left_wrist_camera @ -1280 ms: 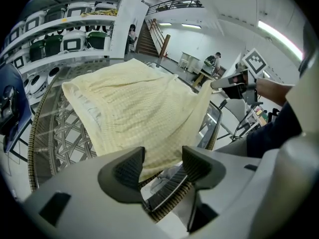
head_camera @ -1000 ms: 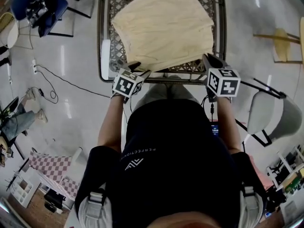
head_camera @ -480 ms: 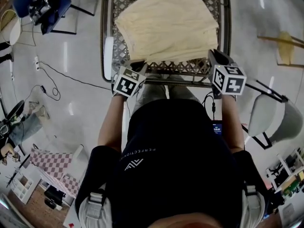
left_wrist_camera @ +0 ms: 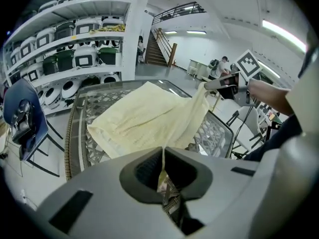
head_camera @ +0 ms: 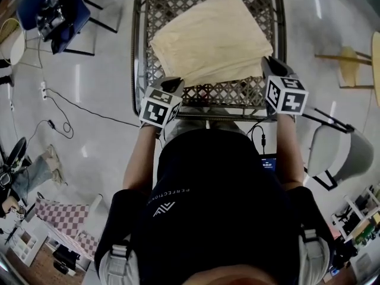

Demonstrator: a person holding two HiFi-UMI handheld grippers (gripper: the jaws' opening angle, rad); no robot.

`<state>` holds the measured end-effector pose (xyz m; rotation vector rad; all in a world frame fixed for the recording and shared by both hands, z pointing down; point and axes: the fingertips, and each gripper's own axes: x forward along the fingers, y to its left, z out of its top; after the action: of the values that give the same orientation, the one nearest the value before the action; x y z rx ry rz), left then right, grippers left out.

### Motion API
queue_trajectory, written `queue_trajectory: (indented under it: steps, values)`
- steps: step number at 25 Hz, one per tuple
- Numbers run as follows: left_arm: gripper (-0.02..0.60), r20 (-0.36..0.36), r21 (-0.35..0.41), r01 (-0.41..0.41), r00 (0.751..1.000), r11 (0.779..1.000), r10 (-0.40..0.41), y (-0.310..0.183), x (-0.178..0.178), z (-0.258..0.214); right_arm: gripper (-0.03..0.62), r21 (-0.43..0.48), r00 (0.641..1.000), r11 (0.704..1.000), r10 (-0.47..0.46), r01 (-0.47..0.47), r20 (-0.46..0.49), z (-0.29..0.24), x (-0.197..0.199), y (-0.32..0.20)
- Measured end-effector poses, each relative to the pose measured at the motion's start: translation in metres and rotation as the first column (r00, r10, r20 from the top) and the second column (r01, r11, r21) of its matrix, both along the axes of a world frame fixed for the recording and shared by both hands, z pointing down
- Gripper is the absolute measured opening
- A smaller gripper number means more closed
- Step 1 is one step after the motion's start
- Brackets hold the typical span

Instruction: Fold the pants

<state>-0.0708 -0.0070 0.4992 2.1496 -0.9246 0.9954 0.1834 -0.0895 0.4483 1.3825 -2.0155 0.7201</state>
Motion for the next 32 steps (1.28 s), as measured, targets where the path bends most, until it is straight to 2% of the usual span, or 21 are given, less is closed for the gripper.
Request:
queue_trajectory:
  steps: [7, 20, 32]
  values:
    - [0.018, -0.061, -0.002, 0.102, 0.993, 0.995, -0.102, -0.029, -0.016, -0.009, 0.060, 0.027, 1.000, 0.999, -0.030, 0.031, -0.008, -0.006, -0.019, -0.041]
    - [0.018, -0.033, 0.032, 0.186, 0.982, 0.982, -0.185, -0.083, -0.039, -0.017, 0.060, 0.093, 0.996, 0.992, -0.084, 0.085, -0.009, -0.018, -0.056, -0.126]
    - [0.018, 0.002, 0.037, 0.221, 0.975, 0.974, -0.222, -0.126, -0.056, -0.006, 0.060, 0.093, 0.997, 0.993, -0.071, 0.069, 0.024, -0.001, -0.079, -0.177]
